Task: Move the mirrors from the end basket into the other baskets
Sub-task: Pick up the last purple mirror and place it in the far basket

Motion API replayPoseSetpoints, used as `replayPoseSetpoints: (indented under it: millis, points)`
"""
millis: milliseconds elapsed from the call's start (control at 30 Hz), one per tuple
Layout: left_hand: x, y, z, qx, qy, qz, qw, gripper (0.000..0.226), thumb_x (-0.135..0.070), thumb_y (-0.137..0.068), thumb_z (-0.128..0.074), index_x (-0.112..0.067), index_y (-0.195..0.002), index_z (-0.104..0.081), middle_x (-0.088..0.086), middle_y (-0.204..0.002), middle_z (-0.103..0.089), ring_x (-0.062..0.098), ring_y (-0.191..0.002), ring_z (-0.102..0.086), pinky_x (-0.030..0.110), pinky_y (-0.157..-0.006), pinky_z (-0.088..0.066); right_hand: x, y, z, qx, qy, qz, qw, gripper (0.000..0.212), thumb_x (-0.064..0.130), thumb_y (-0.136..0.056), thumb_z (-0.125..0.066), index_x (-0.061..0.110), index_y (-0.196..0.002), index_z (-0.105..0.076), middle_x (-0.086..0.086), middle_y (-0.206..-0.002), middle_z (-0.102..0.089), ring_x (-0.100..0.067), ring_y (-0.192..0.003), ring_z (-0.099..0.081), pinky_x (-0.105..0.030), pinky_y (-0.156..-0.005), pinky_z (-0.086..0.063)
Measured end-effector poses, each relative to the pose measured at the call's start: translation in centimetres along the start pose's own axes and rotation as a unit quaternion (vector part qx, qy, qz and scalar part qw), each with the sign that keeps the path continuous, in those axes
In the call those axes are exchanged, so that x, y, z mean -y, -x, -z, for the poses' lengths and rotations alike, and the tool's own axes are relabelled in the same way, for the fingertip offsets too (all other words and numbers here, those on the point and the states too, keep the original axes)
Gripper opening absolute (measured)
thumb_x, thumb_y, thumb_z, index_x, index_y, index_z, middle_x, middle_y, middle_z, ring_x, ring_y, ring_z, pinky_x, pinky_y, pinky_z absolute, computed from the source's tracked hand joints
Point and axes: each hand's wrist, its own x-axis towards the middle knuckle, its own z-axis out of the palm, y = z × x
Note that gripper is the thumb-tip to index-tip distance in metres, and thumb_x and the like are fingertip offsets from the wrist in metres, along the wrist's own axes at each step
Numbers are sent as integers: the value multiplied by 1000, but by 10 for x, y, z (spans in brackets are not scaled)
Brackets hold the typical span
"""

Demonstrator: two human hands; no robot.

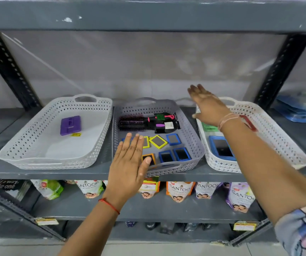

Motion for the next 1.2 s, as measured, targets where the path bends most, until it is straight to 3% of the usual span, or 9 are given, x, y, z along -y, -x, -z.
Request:
replayPoseSetpoints:
  millis: [267, 467, 600, 800, 1033, 1133, 1200]
  points:
    - [80, 22, 50, -78, -64, 107, 989, 75, -54, -91, -3, -2, -138, -28, 17, -146, -31, 26, -138, -10, 38, -113, -7, 111, -61, -34, 42, -57, 132, 989, 86, 35, -85, -62, 9, -148, -9, -10, -159, -8, -24, -147, -6, -37, -121, -12]
    - [145, 44, 76, -95, -83, 187, 974, 83, -62, -86, -1, -2, -139, -25, 15, -148, -28, 21, -139, -7, 34, -113, -2, 196, -99, -54, 57, -105, 218, 969, 83, 36, -88, -58, 7, -148, -10, -11, -159, -8, -23, -147, -6, -31, -119, -8]
    - [167, 50, 81, -75, -81, 197, 974, 86, -65, -85, -1, -3, -138, -28, 15, -147, -30, 18, -138, -6, 31, -114, -1, 238, -124, -63, 88, -122, 255, 955, 82, 36, -89, -57, 7, -148, -9, -11, -159, -7, -22, -147, -5, -29, -118, -7]
    - [175, 53, 77, -67, -79, 190, 976, 72, -54, -91, -14, -2, -131, -42, 17, -137, -47, 29, -133, -29, 34, -111, -13, 284, -160, -89, 185, -89, 272, 940, 82, 43, -91, -51, 11, -149, -3, -5, -160, 1, -20, -147, 0, -31, -119, -9]
    - [183, 53, 72, -82, -69, 188, 976, 63, -49, -93, -16, -6, -134, -37, 7, -140, -39, 20, -135, -25, 27, -113, -10, 317, -197, -127, 261, -8, 272, 926, 84, 49, -90, -47, 14, -149, 0, -9, -160, 1, -24, -147, -2, -37, -118, -13]
    - [187, 50, 70, -88, -73, 183, 976, 62, -48, -94, -15, -7, -135, -35, 5, -140, -36, 16, -135, -22, 28, -113, -10, 320, -201, -136, 278, -9, 275, 920, 75, 50, -90, -46, 16, -149, -13, -8, -159, -6, -24, -147, -6, -37, -118, -16]
    - [187, 50, 69, -89, -72, 188, 975, 62, -49, -93, -14, -8, -135, -34, 4, -141, -36, 16, -135, -21, 29, -112, -11, 318, -201, -132, 267, -44, 278, 922, 62, 48, -89, -50, 15, -140, -38, -8, -152, -29, -25, -141, -25, -36, -111, -29]
